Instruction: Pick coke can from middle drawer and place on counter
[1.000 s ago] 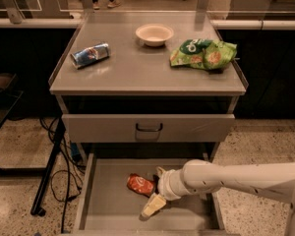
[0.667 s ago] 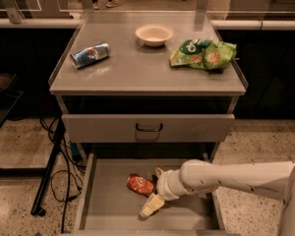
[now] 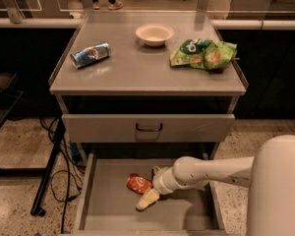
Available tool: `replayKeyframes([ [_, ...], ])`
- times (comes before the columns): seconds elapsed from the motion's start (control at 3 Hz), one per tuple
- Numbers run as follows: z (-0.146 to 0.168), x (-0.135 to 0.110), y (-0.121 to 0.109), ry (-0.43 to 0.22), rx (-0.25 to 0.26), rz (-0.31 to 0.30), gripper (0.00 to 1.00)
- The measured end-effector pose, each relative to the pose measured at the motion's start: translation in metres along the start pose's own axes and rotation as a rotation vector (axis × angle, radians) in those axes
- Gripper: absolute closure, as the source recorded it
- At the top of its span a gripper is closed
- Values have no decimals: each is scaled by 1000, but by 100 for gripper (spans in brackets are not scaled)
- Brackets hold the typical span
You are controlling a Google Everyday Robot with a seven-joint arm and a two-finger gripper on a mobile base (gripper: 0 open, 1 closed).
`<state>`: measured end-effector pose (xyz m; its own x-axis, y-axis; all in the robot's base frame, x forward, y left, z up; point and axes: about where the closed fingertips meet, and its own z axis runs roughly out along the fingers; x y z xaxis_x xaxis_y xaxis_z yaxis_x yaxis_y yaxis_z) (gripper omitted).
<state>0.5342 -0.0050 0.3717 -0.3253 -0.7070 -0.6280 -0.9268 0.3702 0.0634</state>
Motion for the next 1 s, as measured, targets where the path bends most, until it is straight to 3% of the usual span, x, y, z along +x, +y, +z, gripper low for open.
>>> replayKeyframes([
  [0.33,17,6,-12,-5,9,24,0],
  [0.67,20,6,-13,-6,10,28,14],
  [1.0,20,6,-13,-6,10,28,37],
])
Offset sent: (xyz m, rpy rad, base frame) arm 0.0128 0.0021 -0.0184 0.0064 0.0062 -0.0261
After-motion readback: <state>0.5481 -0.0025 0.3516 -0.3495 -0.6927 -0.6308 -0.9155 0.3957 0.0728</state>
